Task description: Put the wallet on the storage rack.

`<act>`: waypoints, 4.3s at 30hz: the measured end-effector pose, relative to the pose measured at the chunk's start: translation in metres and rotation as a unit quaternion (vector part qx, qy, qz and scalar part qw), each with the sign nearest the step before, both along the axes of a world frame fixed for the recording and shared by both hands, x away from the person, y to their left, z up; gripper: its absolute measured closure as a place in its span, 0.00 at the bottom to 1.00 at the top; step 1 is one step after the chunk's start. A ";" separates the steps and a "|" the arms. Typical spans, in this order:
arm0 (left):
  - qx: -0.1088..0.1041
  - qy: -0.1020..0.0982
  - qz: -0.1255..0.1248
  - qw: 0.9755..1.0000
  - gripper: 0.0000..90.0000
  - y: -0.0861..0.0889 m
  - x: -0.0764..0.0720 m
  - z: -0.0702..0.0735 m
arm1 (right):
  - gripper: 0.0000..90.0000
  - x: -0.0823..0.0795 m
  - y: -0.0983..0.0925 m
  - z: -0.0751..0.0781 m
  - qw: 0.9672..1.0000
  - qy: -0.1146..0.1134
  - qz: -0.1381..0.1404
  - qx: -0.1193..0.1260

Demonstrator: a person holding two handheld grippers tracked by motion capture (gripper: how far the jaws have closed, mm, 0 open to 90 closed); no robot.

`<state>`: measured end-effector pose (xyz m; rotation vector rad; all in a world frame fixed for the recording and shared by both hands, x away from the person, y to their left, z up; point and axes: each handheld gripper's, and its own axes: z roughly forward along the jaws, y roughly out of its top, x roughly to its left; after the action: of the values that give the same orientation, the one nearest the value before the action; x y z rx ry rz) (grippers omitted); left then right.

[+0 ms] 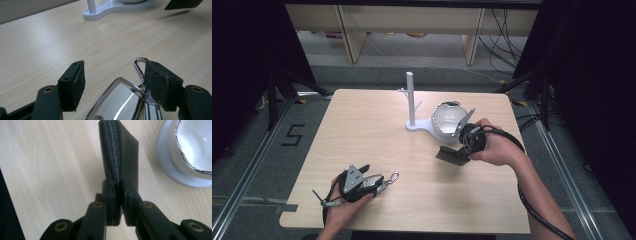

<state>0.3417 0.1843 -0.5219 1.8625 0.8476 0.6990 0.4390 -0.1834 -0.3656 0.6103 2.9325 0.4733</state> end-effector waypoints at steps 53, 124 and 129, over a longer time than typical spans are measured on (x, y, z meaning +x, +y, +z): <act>0.001 0.000 -0.001 1.000 0.36 0.000 0.000 0.000 | 0.92 0.035 -0.003 0.058 0.999 -0.033 -0.009 0.012; -0.008 0.000 -0.004 1.000 0.36 0.002 0.000 0.000 | 0.84 0.136 -0.007 0.021 0.994 -0.043 -0.091 0.044; -0.008 0.000 -0.005 1.000 0.36 0.002 0.000 0.000 | 0.78 0.136 -0.011 0.025 0.988 -0.106 -0.110 0.035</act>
<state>0.3421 0.1859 -0.5223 1.8511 0.8422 0.6841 0.5749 -0.1944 -0.3405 0.8267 2.6191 0.5782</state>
